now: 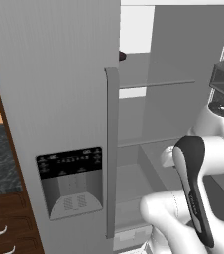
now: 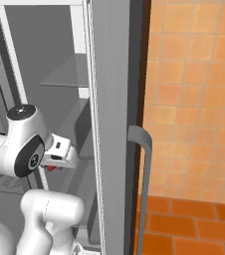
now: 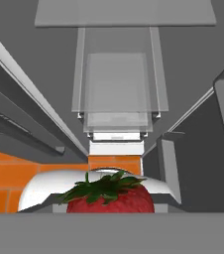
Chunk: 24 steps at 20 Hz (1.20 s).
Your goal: Take the strawberry from the fridge and place it on top of the pancake, located on the dining counter.
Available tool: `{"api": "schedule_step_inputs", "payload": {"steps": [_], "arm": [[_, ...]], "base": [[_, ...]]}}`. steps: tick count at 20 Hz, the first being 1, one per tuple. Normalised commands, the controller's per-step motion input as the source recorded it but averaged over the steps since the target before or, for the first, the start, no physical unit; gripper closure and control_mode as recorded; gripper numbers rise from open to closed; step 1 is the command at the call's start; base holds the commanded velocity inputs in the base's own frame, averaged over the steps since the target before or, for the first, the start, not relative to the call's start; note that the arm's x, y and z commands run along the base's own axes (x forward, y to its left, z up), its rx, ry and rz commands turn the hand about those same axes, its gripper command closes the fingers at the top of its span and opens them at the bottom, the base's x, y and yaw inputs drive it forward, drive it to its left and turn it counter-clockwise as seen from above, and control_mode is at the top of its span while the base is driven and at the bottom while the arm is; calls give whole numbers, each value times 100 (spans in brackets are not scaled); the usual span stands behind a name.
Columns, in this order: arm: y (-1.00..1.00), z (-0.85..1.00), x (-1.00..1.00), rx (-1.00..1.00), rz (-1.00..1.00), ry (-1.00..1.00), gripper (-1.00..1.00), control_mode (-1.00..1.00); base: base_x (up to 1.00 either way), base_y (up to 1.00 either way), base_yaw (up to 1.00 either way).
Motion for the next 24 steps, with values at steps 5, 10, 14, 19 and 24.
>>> {"api": "schedule_step_inputs", "payload": {"steps": [5, 10, 14, 19, 24], "arm": [[0, 0, 0, 0, 0, 0, 100, 100], [0, 0, 0, 0, 0, 0, 100, 100], [0, 0, 0, 0, 0, 0, 100, 100], [0, 0, 0, 0, 0, 0, 100, 100], [0, 0, 0, 0, 0, 0, 100, 100]], "base": [[-31, 46, -12], [-43, 65, -1], [-56, 45, -27], [-84, 40, -62], [-80, 35, -71]]}}
